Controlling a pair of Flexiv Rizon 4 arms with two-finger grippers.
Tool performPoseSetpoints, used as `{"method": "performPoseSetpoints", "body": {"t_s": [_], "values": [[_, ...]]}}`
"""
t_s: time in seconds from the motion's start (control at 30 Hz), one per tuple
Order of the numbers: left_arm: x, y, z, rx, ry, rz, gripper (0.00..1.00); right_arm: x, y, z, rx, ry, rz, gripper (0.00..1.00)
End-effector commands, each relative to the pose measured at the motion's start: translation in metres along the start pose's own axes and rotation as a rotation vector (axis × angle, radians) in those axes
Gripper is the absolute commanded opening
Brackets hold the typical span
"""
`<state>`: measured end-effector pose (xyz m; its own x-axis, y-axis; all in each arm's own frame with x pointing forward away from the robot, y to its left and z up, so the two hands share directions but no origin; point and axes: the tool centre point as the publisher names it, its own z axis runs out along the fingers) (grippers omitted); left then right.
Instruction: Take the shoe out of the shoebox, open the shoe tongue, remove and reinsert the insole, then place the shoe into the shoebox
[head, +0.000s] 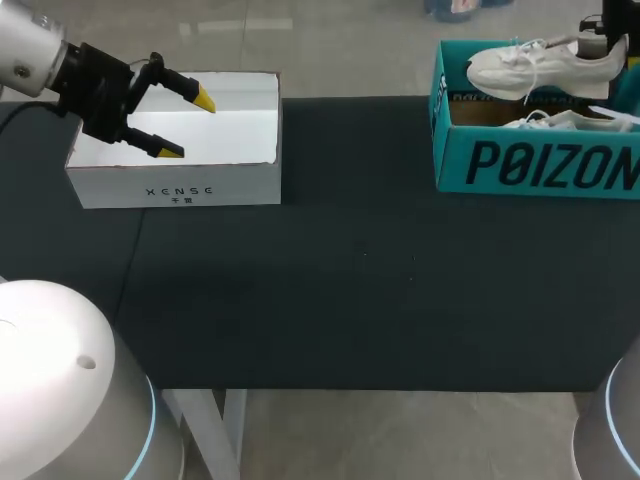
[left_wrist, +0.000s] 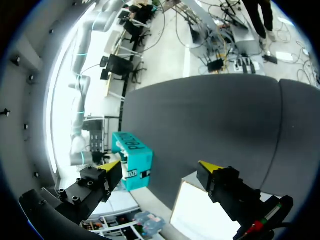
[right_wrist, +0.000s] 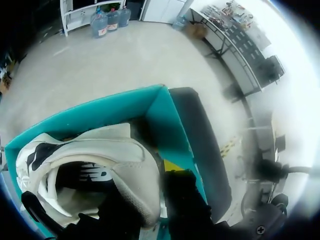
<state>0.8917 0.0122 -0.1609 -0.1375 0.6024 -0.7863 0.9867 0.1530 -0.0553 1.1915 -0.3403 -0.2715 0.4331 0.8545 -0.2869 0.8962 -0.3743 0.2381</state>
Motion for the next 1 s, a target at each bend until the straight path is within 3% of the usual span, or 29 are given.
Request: {"method": "performPoseSetpoints", "body": {"t_s": [0.03,0.43,1.0], "values": [[0.0,0.0,0.0,0.0,0.004,0.0,1.0,-0.009,0.003,0.0,0.01,0.014,0.011,0.0],[0.0,0.0,0.0,0.0,0.004,0.0,1.0,0.003,0.0,0.02,0.029,0.011,-0.013,0.0],[0.0,0.0,0.0,0.0,0.004,0.0,1.0,0.022,-0.012,0.079,0.049,-0.038,0.019,0.0]]}}
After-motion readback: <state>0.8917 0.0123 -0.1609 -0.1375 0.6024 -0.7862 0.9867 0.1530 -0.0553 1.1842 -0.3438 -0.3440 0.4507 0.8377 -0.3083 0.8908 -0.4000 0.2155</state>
